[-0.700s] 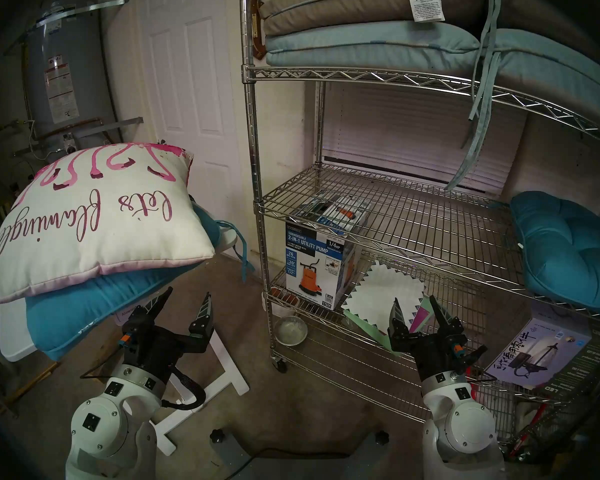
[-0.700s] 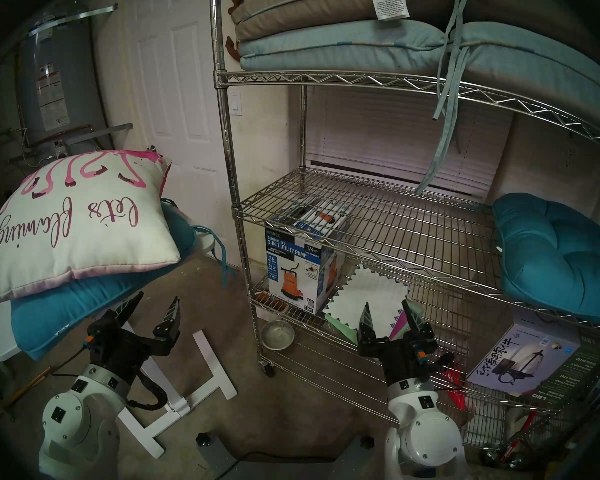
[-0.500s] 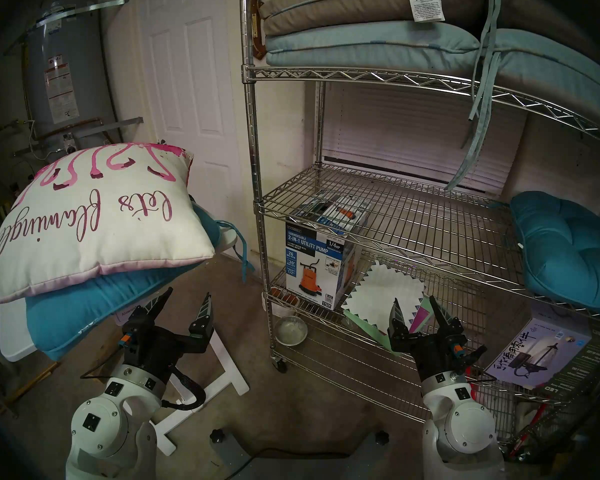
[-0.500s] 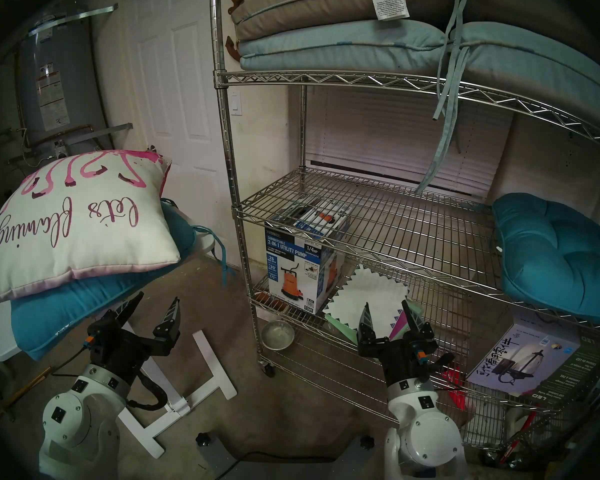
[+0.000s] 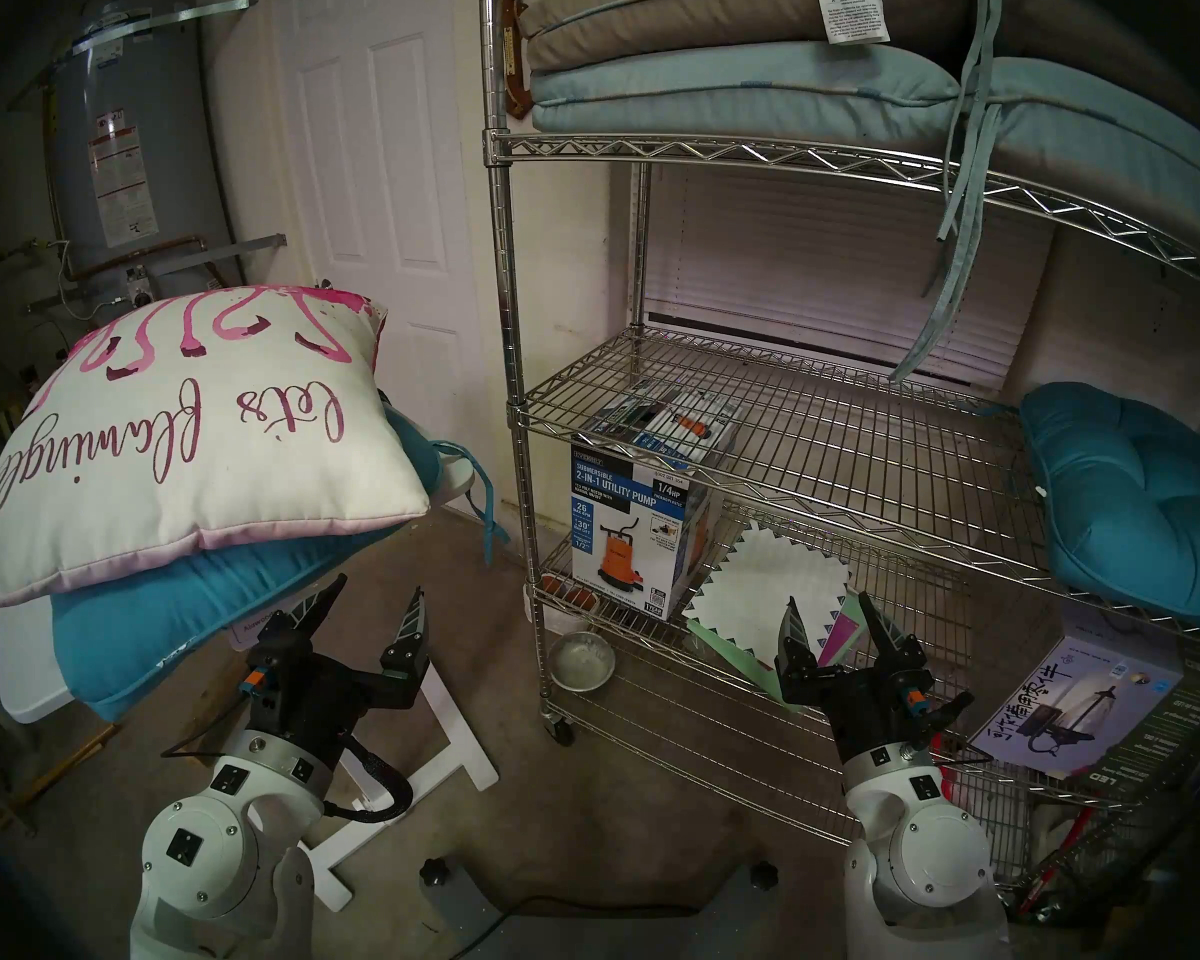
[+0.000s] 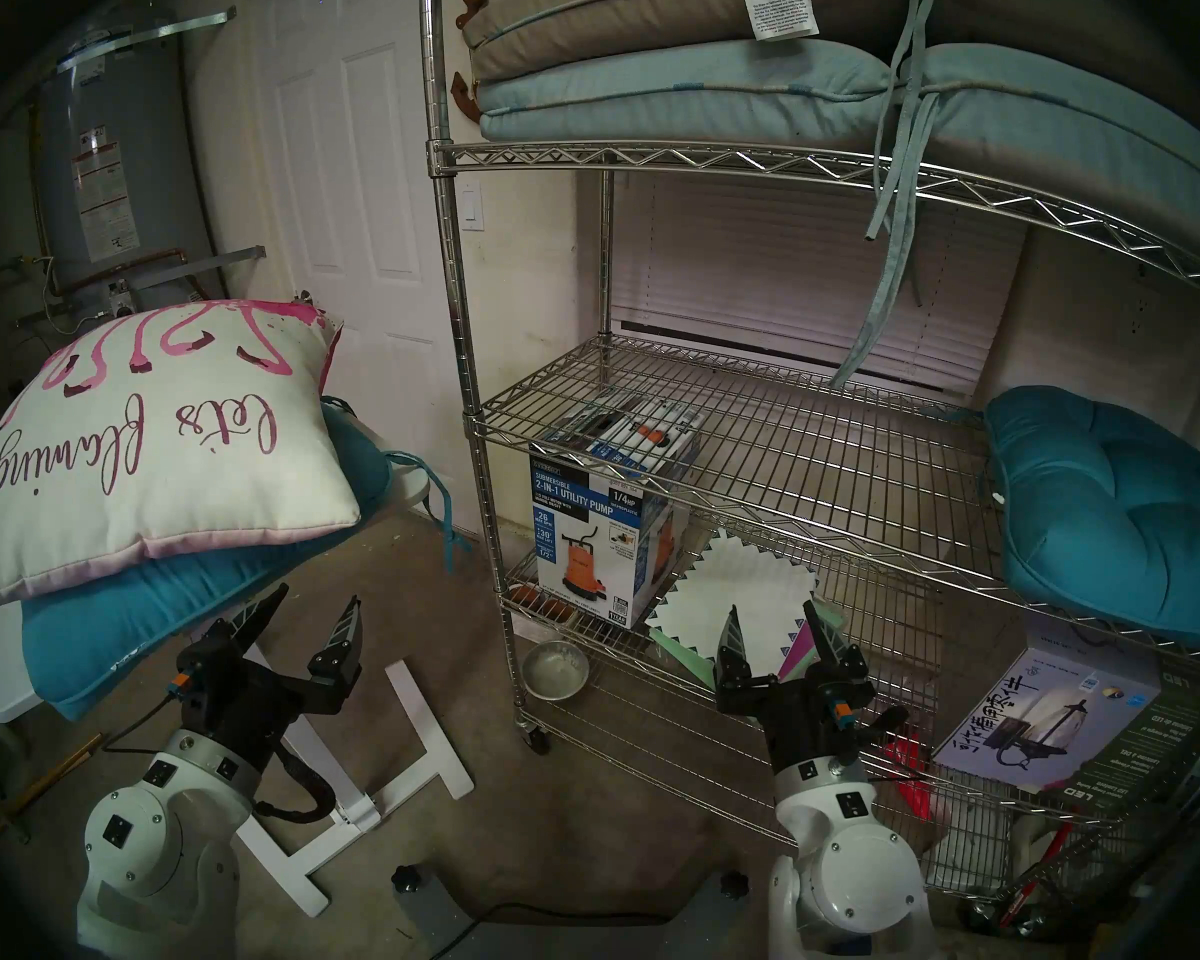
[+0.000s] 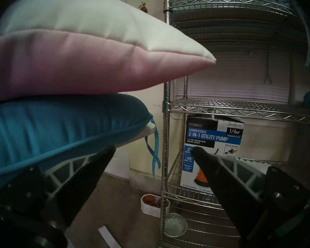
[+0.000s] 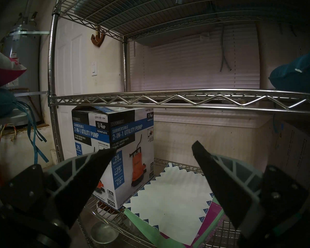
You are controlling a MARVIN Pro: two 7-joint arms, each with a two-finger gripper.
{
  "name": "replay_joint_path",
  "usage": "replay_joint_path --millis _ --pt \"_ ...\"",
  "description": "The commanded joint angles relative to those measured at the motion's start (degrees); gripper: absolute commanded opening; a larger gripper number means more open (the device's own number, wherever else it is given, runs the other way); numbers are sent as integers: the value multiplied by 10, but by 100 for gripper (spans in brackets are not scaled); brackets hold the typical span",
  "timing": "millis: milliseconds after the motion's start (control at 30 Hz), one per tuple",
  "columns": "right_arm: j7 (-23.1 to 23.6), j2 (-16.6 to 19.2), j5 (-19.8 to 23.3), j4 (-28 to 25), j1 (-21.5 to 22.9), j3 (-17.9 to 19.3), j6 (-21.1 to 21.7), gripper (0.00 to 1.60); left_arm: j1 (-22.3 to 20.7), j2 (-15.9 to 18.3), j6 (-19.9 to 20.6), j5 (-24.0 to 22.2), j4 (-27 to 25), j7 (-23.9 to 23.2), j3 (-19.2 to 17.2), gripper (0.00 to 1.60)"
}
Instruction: Put cushion on the shelf
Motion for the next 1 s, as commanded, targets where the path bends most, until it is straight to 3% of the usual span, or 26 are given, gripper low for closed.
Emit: replay_joint_path --millis 0,500,800,967 --pt "0 0 0 -10 1 0 -2 160 22 6 3 47 -52 15 2 160" --pt "0 0 0 -10 1 0 -2 160 103 13 -31 177 -73 46 -10 160" --pt "0 0 0 -9 2 0 -2 160 108 10 -88 228 -73 78 -12 160" --pt "0 0 0 -8 2 0 -2 160 107 5 -115 234 -73 94 -18 160"
